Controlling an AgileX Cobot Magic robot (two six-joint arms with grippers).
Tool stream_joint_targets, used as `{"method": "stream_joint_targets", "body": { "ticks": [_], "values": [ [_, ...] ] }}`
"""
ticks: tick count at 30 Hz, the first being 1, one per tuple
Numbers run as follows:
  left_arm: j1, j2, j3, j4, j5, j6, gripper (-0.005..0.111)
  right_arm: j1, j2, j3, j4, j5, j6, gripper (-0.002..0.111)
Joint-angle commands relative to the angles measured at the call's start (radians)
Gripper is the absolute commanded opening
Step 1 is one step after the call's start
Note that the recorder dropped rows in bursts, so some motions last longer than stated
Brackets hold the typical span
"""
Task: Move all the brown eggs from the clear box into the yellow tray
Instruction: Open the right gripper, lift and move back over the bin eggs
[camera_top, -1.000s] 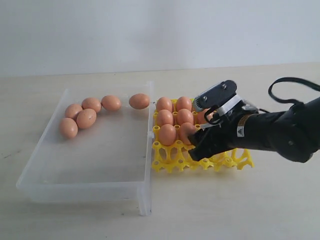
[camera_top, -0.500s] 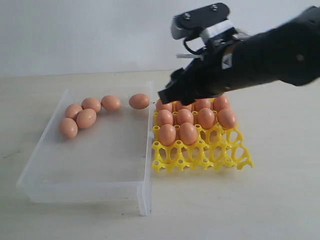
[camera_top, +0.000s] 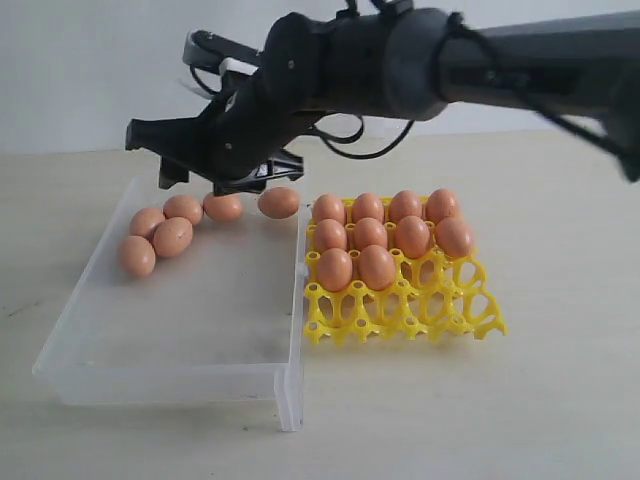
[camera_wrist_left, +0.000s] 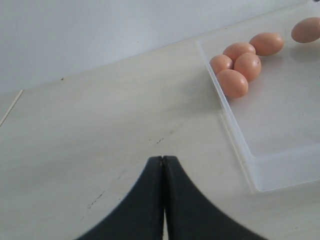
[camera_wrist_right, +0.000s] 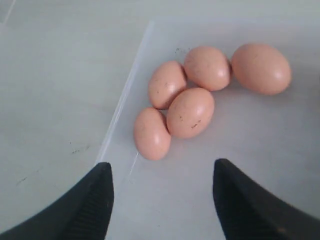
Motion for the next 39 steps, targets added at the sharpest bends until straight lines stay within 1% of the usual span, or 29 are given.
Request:
{"method": "stream_joint_targets", "body": {
  "ticks": [1,2,4,7,9,13,20,39],
  "values": [
    [-0.002,-0.006,-0.004,0.0,-0.008,-0.006,0.0,0.006,0.19,-0.249,0.053,0.129,0.097,0.057],
    [-0.002,-0.006,-0.004,0.0,-0.008,-0.006,0.0,0.006,0.253,-0.338,0.056,0.153,0.149,0.057],
    [-0.002,-0.006,-0.004,0.0,-0.008,-0.006,0.0,0.004,0.329,-0.451,0.044,0.179,0.212,0.057],
    [-0.002,-0.006,-0.004,0.0,-0.008,-0.006,0.0,-0.001,0.401,-0.558,-0.026,0.246,0.271,0.057],
    [-0.002,-0.006,-0.004,0.0,-0.008,-0.006,0.0,-0.007,0.441,-0.616,-0.059,0.282,0.271,0.057],
    [-0.002,-0.006,-0.004,0.0,-0.008,-0.006,0.0,-0.017,0.458,-0.627,-0.116,0.274,0.314,0.057],
    [-0.002,-0.006,-0.004,0.0,-0.008,-0.006,0.0,-0.022,0.47,-0.627,-0.065,0.232,0.313,0.057],
    [-0.002,-0.006,-0.004,0.0,-0.008,-0.006,0.0,-0.022,0.54,-0.662,-0.037,0.163,0.286,0.057]
  ]
}}
